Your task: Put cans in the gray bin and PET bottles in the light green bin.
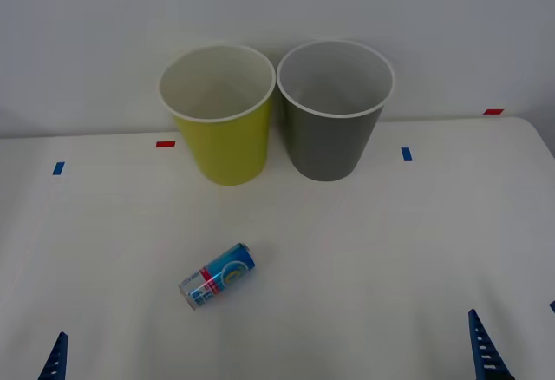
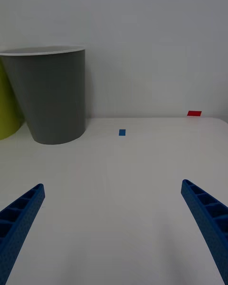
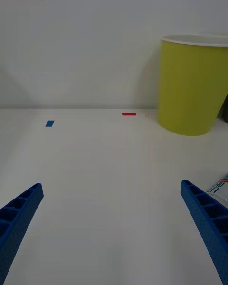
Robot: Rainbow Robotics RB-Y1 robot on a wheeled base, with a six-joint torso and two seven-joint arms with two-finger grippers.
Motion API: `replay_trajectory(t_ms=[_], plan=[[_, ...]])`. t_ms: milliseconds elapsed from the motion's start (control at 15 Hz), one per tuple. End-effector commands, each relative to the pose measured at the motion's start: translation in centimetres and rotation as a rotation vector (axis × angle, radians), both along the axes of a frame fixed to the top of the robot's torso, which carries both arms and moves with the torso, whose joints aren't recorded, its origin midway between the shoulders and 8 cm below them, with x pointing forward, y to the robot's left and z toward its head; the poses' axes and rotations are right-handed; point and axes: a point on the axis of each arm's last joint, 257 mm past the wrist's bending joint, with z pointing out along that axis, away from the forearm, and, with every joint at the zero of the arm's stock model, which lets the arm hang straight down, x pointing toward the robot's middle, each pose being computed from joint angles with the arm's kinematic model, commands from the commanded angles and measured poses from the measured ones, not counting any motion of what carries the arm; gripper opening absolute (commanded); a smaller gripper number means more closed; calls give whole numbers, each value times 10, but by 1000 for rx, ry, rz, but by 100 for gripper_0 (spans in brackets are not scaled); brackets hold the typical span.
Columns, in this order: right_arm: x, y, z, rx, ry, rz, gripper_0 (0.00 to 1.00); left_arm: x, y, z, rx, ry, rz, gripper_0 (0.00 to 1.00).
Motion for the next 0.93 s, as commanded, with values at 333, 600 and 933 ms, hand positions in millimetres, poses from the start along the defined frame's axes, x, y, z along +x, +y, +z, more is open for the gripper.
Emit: replay_trajectory(t_ms=[333,600,933], plan=[[0,0,0,0,0,0,100,0,0,0,0,0,0,100],[0,0,0,0,0,0,100,0,0,0,0,0,0,100],[0,0,0,0,0,0,100,0,0,0,0,0,0,100]])
